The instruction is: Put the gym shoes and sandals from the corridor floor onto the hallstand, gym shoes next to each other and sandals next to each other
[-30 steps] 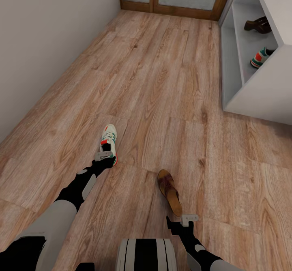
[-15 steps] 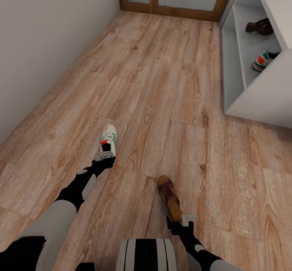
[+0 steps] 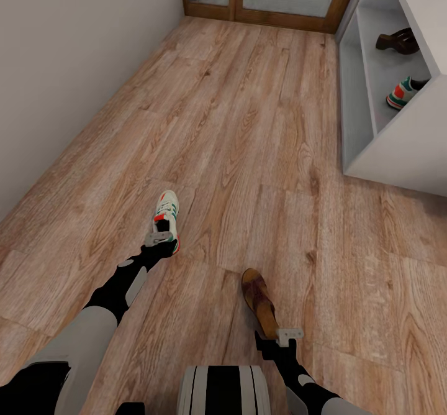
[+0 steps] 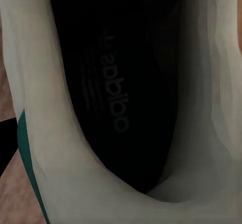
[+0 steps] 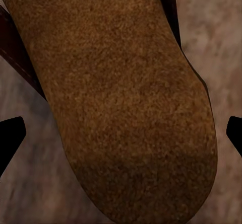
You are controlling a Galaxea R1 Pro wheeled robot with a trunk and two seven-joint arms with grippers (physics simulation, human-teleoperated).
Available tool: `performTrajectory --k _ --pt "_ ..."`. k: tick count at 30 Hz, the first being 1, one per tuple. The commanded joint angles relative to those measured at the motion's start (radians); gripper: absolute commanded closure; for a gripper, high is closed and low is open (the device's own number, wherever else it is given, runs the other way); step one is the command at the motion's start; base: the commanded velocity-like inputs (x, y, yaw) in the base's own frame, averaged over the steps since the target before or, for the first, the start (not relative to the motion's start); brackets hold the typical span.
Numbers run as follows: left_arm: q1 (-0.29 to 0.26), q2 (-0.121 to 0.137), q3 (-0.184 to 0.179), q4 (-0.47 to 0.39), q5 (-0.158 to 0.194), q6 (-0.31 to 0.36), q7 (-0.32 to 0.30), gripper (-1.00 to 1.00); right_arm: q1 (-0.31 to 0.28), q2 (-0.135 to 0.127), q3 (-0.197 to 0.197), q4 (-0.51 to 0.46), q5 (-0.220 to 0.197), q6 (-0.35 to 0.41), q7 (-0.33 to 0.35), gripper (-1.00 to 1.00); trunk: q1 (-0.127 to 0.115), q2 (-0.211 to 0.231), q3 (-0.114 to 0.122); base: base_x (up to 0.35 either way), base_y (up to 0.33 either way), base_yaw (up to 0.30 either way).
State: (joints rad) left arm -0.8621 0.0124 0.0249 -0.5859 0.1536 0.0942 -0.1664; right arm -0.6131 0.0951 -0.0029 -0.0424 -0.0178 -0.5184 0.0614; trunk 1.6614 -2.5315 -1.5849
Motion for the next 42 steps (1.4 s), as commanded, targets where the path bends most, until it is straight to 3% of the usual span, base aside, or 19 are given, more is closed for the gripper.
performTrajectory --k 1,38,42 --pt "0.0 0.0 0.003 -0.002 0.011 0.009 -0.005 1.0 0.0 0.0 -0.001 0.001 -0.002 -0.003 0.003 1.0 0.0 0.0 -0.001 0.0 0.0 0.0" --pt "0.0 0.0 0.003 -0.002 0.011 0.009 -0.006 1.0 0.0 0.0 -0.002 0.001 -0.002 -0.003 0.005 1.0 0.0 0.0 -0.001 0.0 0.0 0.0" --pt "0.0 0.0 0.003 -0.002 0.011 0.009 -0.007 1.0 0.0 0.0 -0.002 0.001 -0.002 -0.003 0.005 1.0 -0.002 0.001 0.015 0.0 0.0 0.0"
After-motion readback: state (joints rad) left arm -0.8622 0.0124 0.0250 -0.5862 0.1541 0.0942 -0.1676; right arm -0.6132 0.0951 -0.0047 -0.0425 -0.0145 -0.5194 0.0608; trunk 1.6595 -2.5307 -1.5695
